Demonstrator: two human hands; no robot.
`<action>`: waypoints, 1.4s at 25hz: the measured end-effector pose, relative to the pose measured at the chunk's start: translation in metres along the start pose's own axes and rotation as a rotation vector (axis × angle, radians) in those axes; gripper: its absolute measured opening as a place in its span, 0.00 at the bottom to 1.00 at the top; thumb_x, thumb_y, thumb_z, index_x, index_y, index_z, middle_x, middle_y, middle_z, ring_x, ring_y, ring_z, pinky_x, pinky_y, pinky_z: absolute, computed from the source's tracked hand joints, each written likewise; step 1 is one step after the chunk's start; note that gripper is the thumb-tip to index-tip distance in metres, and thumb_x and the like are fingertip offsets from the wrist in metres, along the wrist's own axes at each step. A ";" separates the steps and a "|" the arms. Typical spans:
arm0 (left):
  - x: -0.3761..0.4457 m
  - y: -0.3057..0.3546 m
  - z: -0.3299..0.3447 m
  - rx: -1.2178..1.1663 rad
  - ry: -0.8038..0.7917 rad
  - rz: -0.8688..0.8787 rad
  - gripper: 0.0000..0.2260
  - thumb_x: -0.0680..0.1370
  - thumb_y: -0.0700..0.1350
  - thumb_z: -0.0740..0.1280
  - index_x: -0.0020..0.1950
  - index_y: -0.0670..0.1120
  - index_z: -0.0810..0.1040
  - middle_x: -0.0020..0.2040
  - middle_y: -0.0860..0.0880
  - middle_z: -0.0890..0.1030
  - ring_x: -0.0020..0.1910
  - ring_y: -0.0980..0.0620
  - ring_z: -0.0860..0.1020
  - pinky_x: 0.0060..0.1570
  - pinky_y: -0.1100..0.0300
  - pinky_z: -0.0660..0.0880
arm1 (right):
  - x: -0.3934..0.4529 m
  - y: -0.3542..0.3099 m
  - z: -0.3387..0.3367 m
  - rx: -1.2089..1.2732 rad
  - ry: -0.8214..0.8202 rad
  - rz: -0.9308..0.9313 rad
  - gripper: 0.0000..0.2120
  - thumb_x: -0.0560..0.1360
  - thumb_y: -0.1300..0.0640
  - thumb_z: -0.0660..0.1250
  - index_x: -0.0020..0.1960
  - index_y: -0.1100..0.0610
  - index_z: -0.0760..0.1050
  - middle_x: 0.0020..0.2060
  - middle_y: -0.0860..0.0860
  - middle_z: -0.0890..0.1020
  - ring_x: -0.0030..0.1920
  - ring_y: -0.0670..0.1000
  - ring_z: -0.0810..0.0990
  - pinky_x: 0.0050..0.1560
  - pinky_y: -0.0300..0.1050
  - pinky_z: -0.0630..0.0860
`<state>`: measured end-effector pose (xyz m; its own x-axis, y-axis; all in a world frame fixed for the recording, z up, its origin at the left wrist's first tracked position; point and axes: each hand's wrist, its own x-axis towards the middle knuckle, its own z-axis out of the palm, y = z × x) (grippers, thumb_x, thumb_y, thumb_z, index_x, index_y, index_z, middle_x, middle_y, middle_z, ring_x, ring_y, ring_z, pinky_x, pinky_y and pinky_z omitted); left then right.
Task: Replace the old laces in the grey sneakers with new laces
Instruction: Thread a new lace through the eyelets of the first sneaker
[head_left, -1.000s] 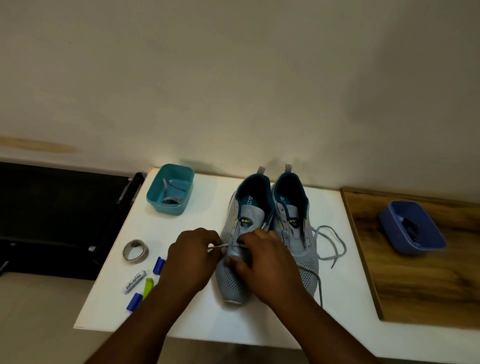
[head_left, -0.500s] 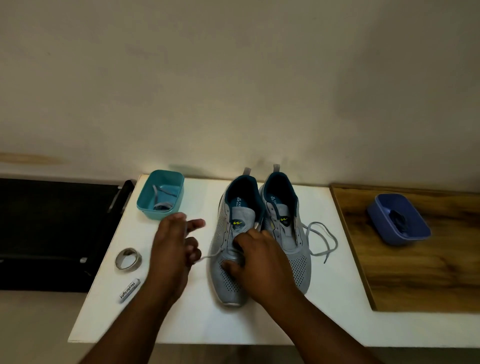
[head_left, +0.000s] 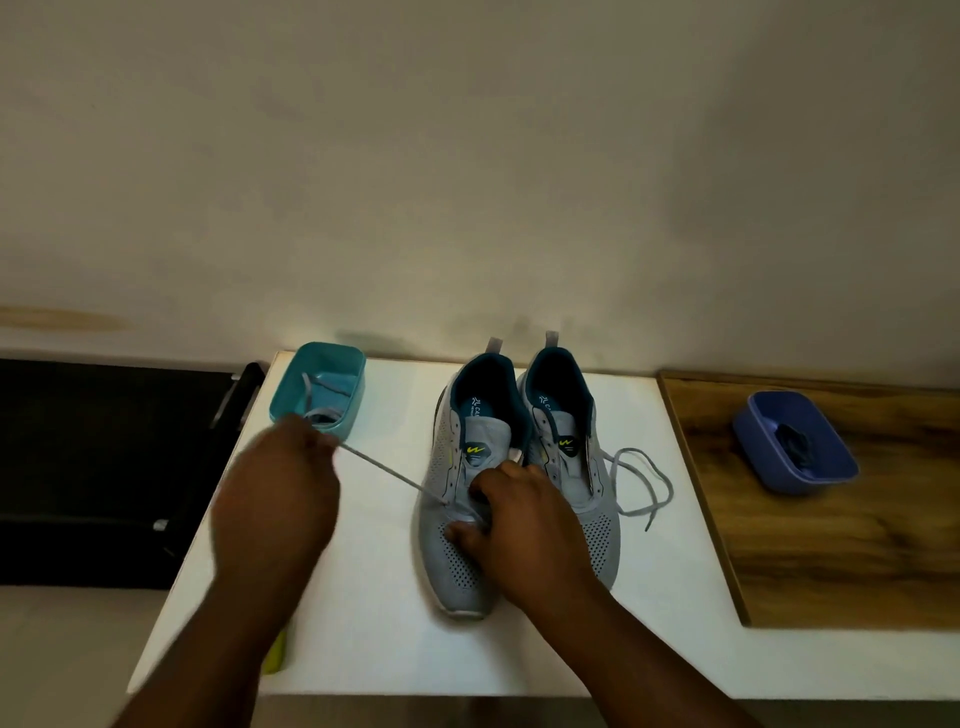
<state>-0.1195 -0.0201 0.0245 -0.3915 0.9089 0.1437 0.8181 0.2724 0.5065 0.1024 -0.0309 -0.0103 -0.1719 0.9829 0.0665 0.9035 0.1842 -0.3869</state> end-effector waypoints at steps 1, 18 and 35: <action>0.002 -0.003 -0.009 -0.058 0.138 -0.055 0.08 0.83 0.49 0.63 0.51 0.46 0.76 0.44 0.47 0.79 0.42 0.47 0.77 0.40 0.51 0.74 | 0.000 0.000 -0.001 0.005 -0.005 0.004 0.21 0.72 0.37 0.71 0.58 0.49 0.78 0.54 0.46 0.78 0.57 0.49 0.73 0.54 0.42 0.71; -0.034 0.014 0.065 -0.181 -0.467 0.260 0.09 0.81 0.57 0.62 0.48 0.53 0.73 0.48 0.52 0.74 0.46 0.53 0.74 0.43 0.58 0.68 | 0.000 0.002 -0.011 0.130 -0.053 -0.021 0.06 0.83 0.49 0.62 0.51 0.50 0.75 0.47 0.47 0.79 0.49 0.49 0.75 0.49 0.48 0.75; -0.025 0.021 0.065 -0.633 -0.384 -0.254 0.18 0.76 0.56 0.59 0.38 0.44 0.78 0.38 0.46 0.83 0.42 0.45 0.82 0.48 0.43 0.79 | -0.012 0.004 -0.129 0.241 -0.705 0.320 0.18 0.76 0.38 0.71 0.42 0.53 0.80 0.31 0.50 0.84 0.33 0.48 0.83 0.41 0.48 0.82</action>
<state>-0.0651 -0.0169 -0.0243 -0.2670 0.9198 -0.2874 0.2814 0.3596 0.8896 0.1588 -0.0408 0.1060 -0.1985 0.7379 -0.6451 0.8554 -0.1909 -0.4815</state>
